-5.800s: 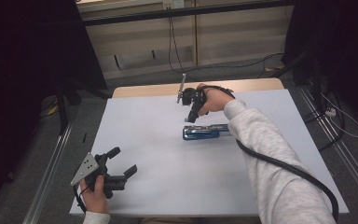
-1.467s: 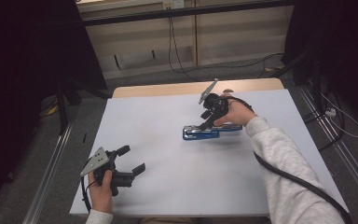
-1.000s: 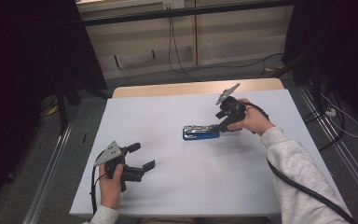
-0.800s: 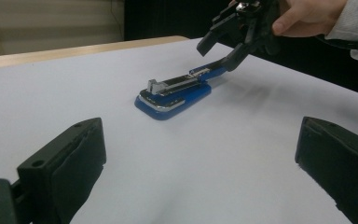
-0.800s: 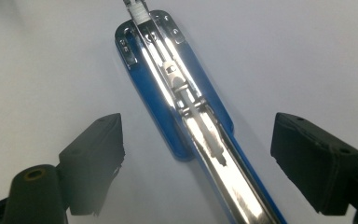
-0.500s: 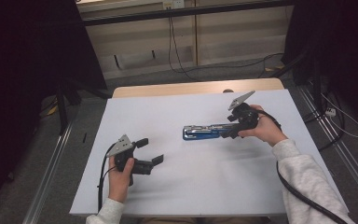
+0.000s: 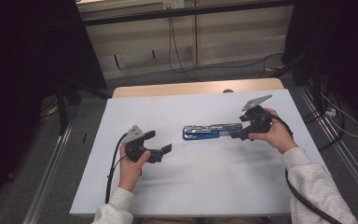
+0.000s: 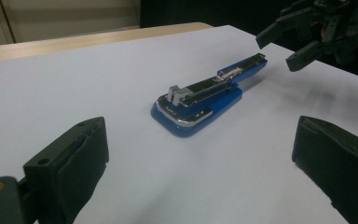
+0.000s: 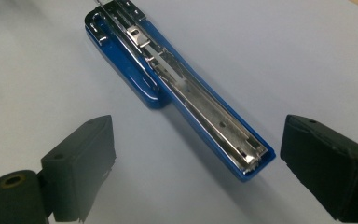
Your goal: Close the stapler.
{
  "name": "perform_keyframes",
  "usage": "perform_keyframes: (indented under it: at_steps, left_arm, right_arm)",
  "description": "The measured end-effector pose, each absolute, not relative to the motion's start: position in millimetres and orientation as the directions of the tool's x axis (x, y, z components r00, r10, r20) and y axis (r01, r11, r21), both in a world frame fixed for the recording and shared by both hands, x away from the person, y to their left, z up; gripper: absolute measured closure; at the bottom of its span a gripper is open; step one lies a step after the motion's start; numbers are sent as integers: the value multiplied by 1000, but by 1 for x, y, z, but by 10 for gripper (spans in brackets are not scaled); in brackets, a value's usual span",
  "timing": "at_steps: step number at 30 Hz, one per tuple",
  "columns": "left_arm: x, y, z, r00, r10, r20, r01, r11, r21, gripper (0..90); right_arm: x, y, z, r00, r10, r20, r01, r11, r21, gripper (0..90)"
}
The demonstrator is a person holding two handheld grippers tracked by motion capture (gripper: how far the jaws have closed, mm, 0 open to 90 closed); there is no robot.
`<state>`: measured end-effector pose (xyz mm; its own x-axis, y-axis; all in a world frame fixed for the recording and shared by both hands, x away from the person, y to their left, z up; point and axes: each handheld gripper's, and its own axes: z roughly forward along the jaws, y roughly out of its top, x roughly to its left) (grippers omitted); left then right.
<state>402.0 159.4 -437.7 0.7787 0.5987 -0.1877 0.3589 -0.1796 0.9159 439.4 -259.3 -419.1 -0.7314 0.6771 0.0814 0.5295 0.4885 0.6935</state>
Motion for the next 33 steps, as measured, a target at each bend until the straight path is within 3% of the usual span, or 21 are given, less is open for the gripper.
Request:
perform_keyframes:
  at_steps: [27,28,30,33]
  left_arm:
    - [440,122,-446,718,673,-178,438,-238,867,63]
    - [443,121,-447,699,688,-195,455,-218,863,132]
    - [444,120,-448,694,695,-188,460,-227,858,162]
    - [448,116,-448,673,722,-160,480,-262,837,311]
  right_arm:
    - [424,-291,-425,-637,767,76,566,398,722,93]
    - [424,-291,-426,-631,772,76,568,392,724,96]
    - [424,-292,-426,-622,780,74,569,385,727,103]
    - [426,-295,-429,-603,793,88,582,361,729,123]
